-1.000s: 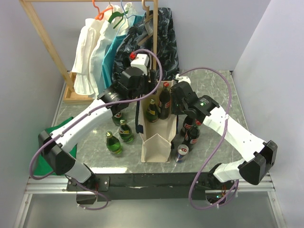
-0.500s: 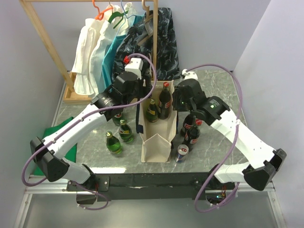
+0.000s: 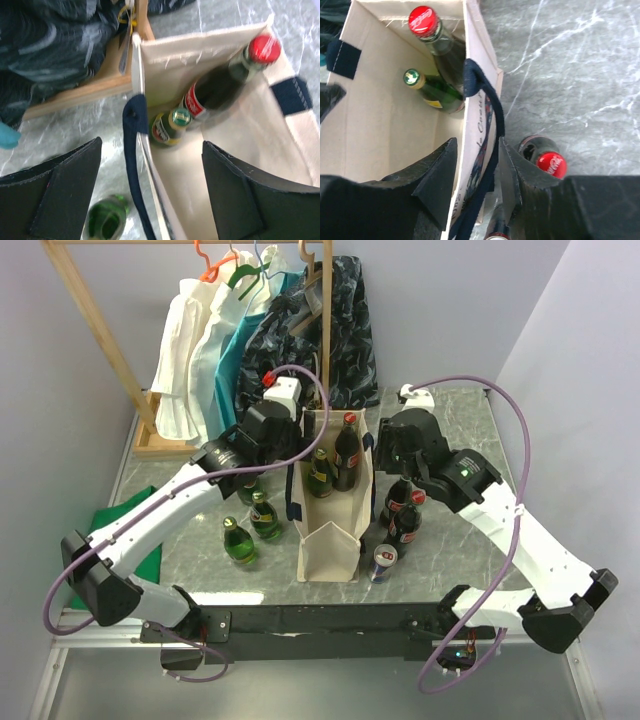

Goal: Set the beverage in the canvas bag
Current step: Pick up the drink from the center of the board.

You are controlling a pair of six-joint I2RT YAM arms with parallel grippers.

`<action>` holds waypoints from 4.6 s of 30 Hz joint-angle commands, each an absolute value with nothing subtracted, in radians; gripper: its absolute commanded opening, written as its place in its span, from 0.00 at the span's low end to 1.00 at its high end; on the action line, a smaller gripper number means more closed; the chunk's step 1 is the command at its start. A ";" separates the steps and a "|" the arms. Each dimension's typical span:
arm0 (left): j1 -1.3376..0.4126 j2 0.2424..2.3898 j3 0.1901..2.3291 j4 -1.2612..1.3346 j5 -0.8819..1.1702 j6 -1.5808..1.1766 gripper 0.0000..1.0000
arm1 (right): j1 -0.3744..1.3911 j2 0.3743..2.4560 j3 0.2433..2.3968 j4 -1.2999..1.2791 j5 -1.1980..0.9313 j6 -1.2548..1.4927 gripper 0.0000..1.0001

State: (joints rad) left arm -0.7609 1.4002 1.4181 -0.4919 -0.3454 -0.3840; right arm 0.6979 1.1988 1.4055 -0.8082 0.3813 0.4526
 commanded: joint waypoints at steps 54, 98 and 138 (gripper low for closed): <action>-0.765 1.287 1.285 -0.486 -0.342 -0.411 0.96 | 0.643 0.782 1.385 -1.284 0.226 0.445 0.64; -0.765 1.255 1.270 -0.500 -0.397 -0.419 0.96 | 0.643 0.904 1.249 -1.049 0.311 0.431 0.57; -0.764 1.239 1.252 -0.499 -0.411 -0.414 0.96 | 0.643 0.908 1.290 -1.039 0.336 0.443 0.00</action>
